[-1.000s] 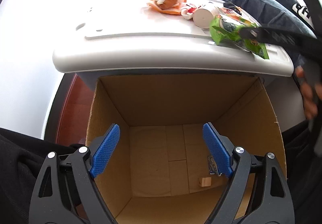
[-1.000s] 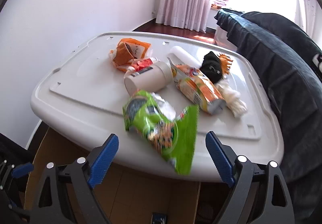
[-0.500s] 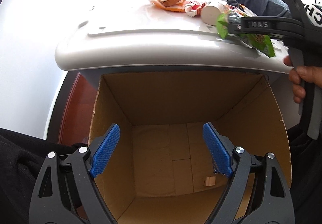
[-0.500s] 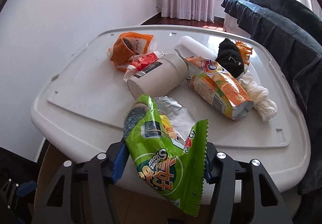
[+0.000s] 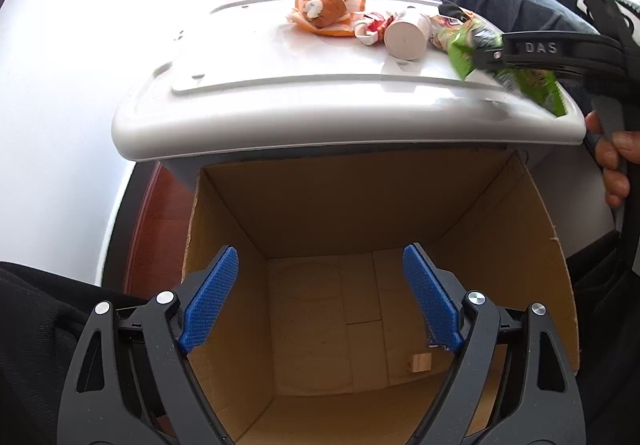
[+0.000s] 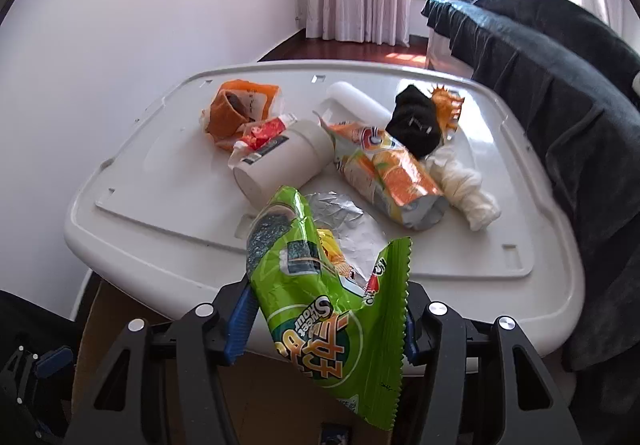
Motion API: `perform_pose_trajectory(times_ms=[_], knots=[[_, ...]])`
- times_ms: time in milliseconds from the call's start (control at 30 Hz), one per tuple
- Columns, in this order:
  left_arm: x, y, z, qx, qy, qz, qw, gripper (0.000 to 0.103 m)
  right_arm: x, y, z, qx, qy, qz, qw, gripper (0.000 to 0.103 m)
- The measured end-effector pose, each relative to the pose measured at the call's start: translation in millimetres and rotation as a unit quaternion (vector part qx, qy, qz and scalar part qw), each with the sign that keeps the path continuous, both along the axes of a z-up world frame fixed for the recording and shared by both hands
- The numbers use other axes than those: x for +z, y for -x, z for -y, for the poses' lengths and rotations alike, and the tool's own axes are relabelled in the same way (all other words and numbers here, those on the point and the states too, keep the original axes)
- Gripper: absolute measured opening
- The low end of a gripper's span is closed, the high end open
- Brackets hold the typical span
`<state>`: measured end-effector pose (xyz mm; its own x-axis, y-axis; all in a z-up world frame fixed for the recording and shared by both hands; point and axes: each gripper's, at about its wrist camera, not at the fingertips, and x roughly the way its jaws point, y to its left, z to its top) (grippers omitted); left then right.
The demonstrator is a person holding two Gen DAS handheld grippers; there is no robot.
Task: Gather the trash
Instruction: 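Lift the green chip bag with the right gripper while the left approaches the white container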
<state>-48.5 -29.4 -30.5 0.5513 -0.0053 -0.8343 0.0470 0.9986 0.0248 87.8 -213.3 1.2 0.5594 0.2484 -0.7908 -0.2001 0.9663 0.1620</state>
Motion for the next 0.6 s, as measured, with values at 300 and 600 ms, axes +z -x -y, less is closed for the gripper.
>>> perform_pose_trajectory(times_ms=[300,600], knots=[[-2,-2,-7,0.012,0.006,0.002,0.9999,0.083,-3,45,-54,0.001,0.235,0.164,0.958,0.056],[6,-8,-31,0.068,0.014,0.010,0.9975,0.083,-19,74,-89,0.042,0.309,0.234,0.921,0.056]])
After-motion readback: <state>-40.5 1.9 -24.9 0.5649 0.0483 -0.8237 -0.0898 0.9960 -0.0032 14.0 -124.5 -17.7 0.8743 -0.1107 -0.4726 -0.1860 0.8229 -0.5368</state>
